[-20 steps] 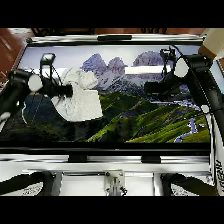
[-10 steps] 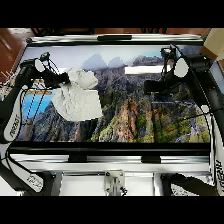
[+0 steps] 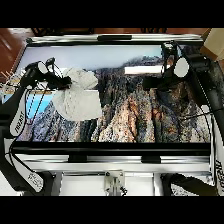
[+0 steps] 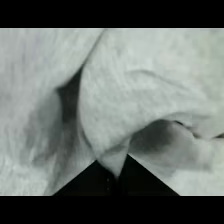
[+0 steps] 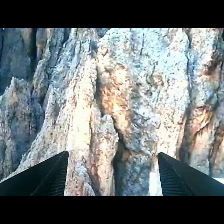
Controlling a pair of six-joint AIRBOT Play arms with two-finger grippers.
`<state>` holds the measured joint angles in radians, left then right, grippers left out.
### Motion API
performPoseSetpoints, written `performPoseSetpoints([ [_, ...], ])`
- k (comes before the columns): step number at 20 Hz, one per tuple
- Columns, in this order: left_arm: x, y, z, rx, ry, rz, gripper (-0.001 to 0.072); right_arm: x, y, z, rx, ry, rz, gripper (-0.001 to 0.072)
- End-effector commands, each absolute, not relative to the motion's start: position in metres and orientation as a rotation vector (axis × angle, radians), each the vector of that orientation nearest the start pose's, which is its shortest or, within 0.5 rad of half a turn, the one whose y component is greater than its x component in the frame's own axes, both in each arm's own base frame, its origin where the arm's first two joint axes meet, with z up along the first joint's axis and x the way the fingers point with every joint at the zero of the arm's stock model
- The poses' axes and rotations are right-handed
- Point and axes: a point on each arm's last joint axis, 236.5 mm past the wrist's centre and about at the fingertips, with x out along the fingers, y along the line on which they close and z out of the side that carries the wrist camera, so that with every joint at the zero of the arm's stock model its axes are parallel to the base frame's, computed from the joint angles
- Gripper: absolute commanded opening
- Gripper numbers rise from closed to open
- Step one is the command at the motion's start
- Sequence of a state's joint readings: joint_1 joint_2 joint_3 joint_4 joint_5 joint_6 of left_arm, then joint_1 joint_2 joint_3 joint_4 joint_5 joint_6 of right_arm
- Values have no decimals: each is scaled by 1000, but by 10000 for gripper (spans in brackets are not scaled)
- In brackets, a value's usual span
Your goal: Fold the shirts.
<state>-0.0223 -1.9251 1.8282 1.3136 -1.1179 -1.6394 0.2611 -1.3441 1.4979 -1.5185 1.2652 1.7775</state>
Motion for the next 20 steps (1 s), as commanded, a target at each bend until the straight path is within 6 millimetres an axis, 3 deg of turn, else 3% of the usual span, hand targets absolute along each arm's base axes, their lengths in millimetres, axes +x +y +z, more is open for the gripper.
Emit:
performPoseSetpoints([
  [1, 562, -101, 56, -199, 1019, -293, 33, 406, 112, 109, 46, 1136, 128, 666],
  [3, 548, -130, 162, -145, 819, -365, 33, 397, 97, 140, 19, 1065, 100, 666],
  [5, 504, -165, 264, -86, 627, -459, 33, 379, 85, 184, 16, 957, 88, 666],
  [6, 477, -180, 303, -72, 554, -503, 33, 367, 80, 206, 22, 906, 88, 666],
  [7, 445, -196, 337, -59, 488, -552, 33, 352, 76, 226, 34, 857, 93, 666],
  [9, 389, -225, 385, -63, 397, -650, 33, 317, 66, 264, 78, 767, 94, 666],
  [11, 346, -254, 406, -54, 358, -753, 33, 282, 57, 279, 112, 752, 83, 666],
  [12, 332, -267, 405, -42, 368, -796, 33, 263, 51, 279, 121, 777, 73, 666],
  [14, 312, -295, 377, -2, 459, -874, 34, 232, 44, 266, 136, 873, 43, 665],
  [16, 294, -313, 318, 70, 640, -920, 33, 221, 46, 250, 130, 953, 47, 664],
  [17, 289, -311, 280, 126, 747, -906, 33, 222, 49, 239, 128, 979, 54, 665],
  [20, 289, -276, 171, 267, 1031, -753, 33, 230, 59, 174, 125, 1111, 58, 665],
])
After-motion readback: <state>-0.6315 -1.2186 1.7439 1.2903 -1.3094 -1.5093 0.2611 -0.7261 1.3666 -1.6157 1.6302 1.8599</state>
